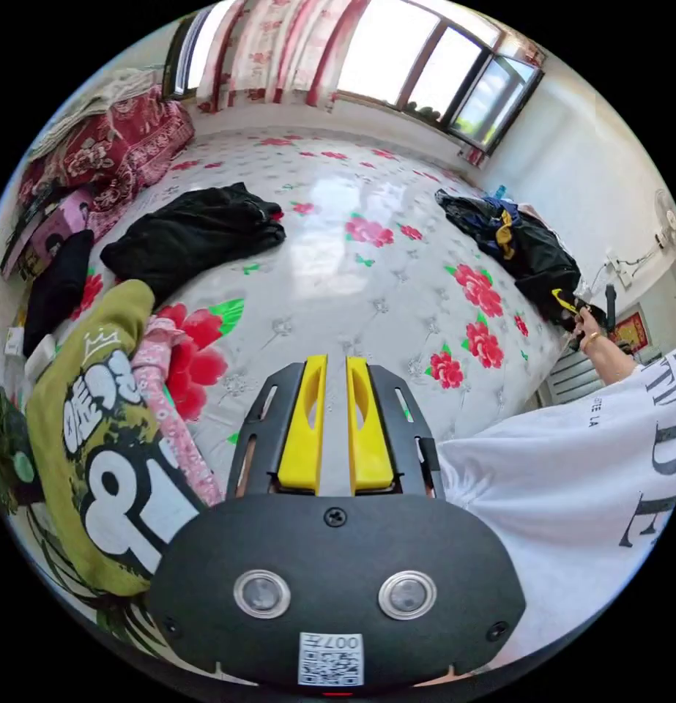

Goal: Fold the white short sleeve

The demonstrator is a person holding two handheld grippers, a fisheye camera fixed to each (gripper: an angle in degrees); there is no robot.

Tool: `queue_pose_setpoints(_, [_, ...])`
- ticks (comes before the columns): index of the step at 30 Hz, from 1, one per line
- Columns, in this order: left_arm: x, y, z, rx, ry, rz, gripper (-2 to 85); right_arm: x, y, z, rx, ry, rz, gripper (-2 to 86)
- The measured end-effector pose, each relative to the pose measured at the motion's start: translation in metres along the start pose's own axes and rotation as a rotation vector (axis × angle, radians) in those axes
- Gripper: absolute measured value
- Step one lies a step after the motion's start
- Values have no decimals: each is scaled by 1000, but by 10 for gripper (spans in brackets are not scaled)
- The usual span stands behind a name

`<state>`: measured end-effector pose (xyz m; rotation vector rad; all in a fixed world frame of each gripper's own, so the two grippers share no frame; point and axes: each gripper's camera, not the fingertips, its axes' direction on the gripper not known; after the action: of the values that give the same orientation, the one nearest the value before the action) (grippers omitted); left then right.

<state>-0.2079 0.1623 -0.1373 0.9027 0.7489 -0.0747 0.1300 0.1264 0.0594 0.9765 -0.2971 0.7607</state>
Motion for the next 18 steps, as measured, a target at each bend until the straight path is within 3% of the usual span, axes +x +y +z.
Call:
queue_pose_setpoints(6, [88,-46,94,-156,-23,124,47,105,-83,-40,186,204,193,92])
queue_pose_setpoints(11, [114,-66,150,-222,-31,80,44,143,-130,-13,121,272,266,77])
queue_pose_setpoints(13, [121,-70,165,-242,-35,79,41,172,-141,14,-40,292,409,43])
queue_pose_setpoints(15, [129,-72,176,-249,-36,88,37,185,-139,22,-97,254,466,18])
queue_pose_setpoints(18, [138,-72,193,-253,-42,97,35,168,-120,1,101,63,381,4])
